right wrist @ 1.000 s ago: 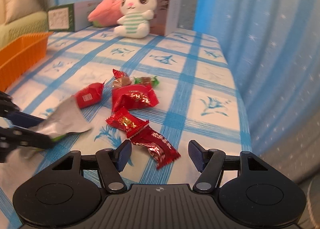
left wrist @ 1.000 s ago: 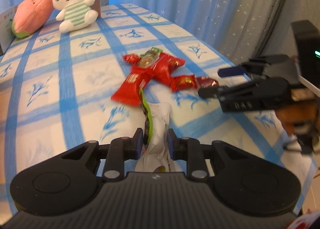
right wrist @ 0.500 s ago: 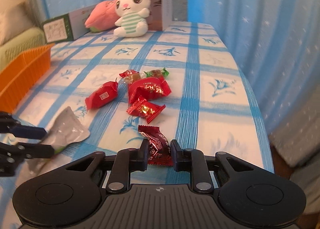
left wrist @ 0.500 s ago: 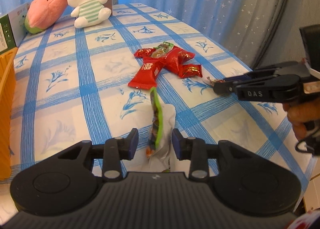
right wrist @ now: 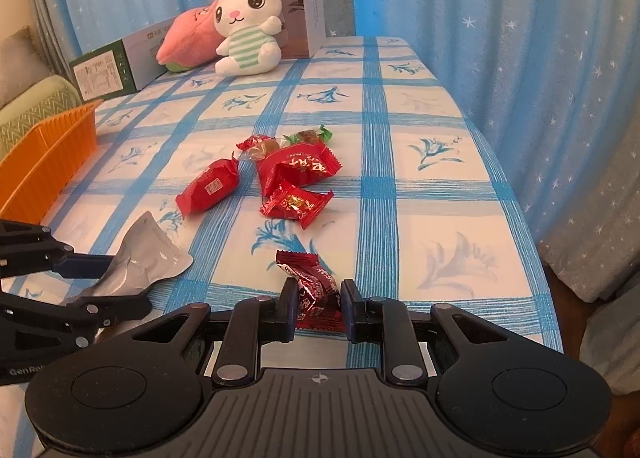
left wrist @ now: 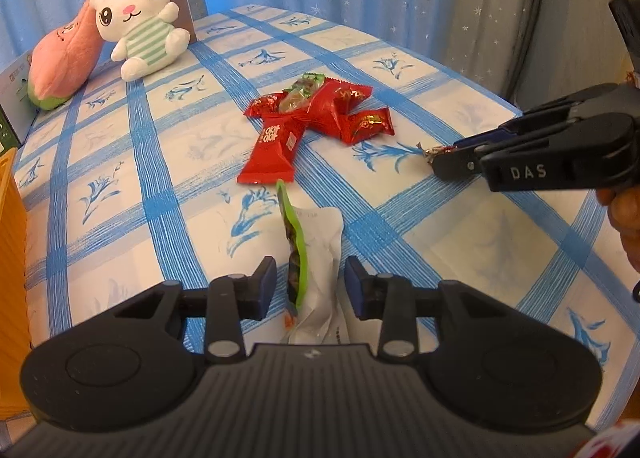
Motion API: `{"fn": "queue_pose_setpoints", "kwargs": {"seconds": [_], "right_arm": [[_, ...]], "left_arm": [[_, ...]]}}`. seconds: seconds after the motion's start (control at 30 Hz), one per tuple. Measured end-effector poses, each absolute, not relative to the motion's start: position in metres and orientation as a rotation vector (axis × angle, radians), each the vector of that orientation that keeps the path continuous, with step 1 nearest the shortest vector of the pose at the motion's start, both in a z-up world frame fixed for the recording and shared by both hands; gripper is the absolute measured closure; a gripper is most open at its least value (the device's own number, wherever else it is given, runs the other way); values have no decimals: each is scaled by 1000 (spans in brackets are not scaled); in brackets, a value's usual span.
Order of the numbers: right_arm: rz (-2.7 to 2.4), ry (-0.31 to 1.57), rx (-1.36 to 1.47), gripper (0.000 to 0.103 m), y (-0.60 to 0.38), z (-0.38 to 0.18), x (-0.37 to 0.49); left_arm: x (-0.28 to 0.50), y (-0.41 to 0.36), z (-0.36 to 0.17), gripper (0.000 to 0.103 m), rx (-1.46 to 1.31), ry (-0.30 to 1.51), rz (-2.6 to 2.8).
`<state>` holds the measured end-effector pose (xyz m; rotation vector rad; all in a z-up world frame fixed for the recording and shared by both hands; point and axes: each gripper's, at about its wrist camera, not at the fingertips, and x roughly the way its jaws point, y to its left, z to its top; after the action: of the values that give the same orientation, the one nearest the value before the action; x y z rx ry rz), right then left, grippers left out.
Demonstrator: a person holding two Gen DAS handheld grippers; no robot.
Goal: Organize snacks
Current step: 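Grasp the white-silver snack with the left gripper while the right gripper grasps a dark red candy, then carry both snacks over the orange tray and release them inside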
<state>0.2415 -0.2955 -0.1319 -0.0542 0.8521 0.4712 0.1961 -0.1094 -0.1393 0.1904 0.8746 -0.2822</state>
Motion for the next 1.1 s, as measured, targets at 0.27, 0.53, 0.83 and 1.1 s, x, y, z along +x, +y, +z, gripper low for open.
{"fn": "queue_pose_setpoints", "kwargs": {"seconds": [0.27, 0.53, 0.83, 1.1], "right_arm": [[492, 826, -174, 74, -286, -137, 242], [488, 840, -159, 66, -291, -138, 248], [491, 840, -98, 80, -291, -117, 235], [493, 805, -20, 80, -287, -63, 221]], "left_arm": [[191, -103, -137, 80, 157, 883, -276], [187, -96, -131, 80, 112, 882, -269], [180, -84, -114, 80, 55, 872, -244], [167, -66, -74, 80, 7, 822, -197]]}}
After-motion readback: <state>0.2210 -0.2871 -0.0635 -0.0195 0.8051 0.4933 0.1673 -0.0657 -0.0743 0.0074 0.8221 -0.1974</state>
